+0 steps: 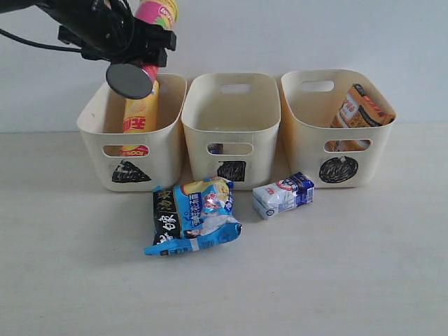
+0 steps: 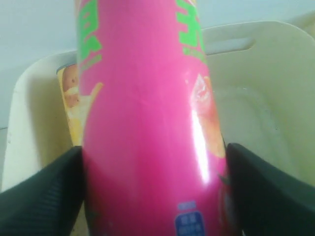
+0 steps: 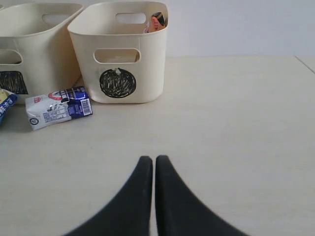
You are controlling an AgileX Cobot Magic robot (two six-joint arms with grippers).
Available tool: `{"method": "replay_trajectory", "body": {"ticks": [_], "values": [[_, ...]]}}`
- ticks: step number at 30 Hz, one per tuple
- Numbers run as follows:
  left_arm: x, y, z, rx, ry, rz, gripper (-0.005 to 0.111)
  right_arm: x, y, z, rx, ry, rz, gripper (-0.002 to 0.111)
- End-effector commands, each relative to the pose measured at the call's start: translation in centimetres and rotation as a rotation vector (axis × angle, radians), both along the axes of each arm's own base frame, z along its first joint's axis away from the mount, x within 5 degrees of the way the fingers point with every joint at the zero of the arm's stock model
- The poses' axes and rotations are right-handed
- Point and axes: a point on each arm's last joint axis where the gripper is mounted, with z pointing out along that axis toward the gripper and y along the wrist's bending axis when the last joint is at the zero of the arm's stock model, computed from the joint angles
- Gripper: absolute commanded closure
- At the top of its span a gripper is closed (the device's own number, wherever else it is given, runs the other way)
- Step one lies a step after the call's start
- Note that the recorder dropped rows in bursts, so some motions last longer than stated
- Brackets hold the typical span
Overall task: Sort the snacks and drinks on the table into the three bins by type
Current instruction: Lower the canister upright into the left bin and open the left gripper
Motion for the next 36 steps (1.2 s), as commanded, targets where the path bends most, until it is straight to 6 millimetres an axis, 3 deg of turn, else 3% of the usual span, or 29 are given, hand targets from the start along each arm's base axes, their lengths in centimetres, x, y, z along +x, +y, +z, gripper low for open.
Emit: {"method": "replay_trajectory", "body": {"ticks": [1,4,6,9,12,17,22,25,30,32,36], "values": [[1.1,-0.2,-1.2,-0.030,-0.031,0.015,0.102,0.0,-0.1,0.1,-0.012,-0.015,-0.007,0.108],[1.7,-0.1,-2.2,-0.036,-0.025,0.026,0.098,0.0,-0.1,0.1,-0.012,-0.015,-0.007,0.108],[2.2,0.3,-2.9,-0.061,-0.014,0.057,0.082,0.0,-0.1,0.1,-0.012,-0.015,-0.007,0.108],[2.5,0.8,-3.2,-0.078,-0.009,0.083,0.045,0.0,-0.1,0.1,-0.012,-0.015,-0.007,0.108],[2.6,0.9,-3.2,-0.078,-0.009,0.085,0.017,0.0,-0.1,0.1,-0.012,-0.015,-0.007,0.108],[2.4,1.0,-3.2,-0.069,0.008,0.090,0.007,0.0,-0.1,0.1,-0.012,-0.015,-0.007,0.108],[2.1,1.3,-2.8,-0.037,0.015,0.092,0.013,0.0,-0.1,0.1,-0.012,-0.015,-0.007,0.108],[1.9,1.4,-2.1,-0.038,0.006,0.092,0.030,0.0,-0.1,0.1,-0.012,-0.015,-0.007,0.108],[1.0,1.7,-0.1,-0.048,-0.020,0.096,0.085,0.0,-0.1,0.1,-0.012,-0.015,-0.007,0.108],[0.7,1.8,0.8,-0.054,-0.037,0.095,0.102,0.0,-0.1,0.1,-0.012,-0.015,-0.007,0.108],[-0.2,2.1,2.8,-0.066,-0.071,0.094,0.102,0.0,-0.1,0.1,-0.012,-0.015,-0.007,0.108]]}}
